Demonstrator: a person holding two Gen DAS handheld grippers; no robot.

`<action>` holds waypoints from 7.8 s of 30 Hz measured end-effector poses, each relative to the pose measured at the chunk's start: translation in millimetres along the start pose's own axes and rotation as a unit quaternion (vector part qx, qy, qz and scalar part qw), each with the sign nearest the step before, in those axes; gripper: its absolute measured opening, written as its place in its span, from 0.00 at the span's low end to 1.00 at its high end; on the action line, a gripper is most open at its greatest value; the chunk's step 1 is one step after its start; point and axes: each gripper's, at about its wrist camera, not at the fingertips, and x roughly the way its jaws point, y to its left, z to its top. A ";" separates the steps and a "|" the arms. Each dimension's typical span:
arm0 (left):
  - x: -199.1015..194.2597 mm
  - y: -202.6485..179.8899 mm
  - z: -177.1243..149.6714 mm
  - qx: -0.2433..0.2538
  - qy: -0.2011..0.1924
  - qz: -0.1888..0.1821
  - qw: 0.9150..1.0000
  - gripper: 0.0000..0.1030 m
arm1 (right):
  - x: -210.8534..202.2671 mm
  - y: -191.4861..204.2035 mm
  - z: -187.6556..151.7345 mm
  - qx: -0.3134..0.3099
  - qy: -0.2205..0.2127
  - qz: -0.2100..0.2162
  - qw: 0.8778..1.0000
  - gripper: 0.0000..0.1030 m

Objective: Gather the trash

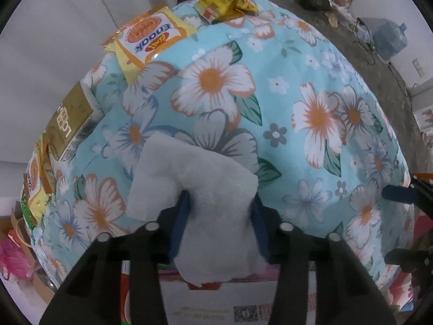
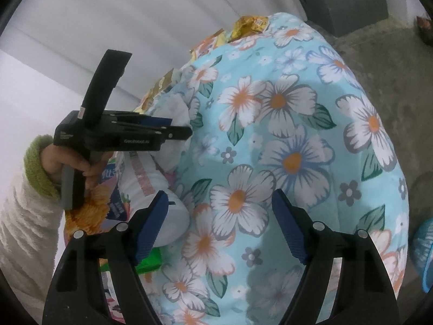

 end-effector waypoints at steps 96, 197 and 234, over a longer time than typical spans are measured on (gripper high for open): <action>-24.8 -246.0 -235.6 0.035 -0.221 -0.110 0.968 0.04 | -114.4 -66.9 -242.4 0.200 -0.099 0.061 0.973 0.10; 106.9 -612.5 41.2 0.207 -0.044 -0.191 0.959 0.57 | -158.8 -451.0 -368.9 0.673 -0.361 0.033 0.645 0.52; -126.8 -265.8 -248.2 0.007 -0.351 -0.099 0.931 0.84 | -144.2 -104.5 -204.2 0.105 -0.234 -0.120 0.959 0.71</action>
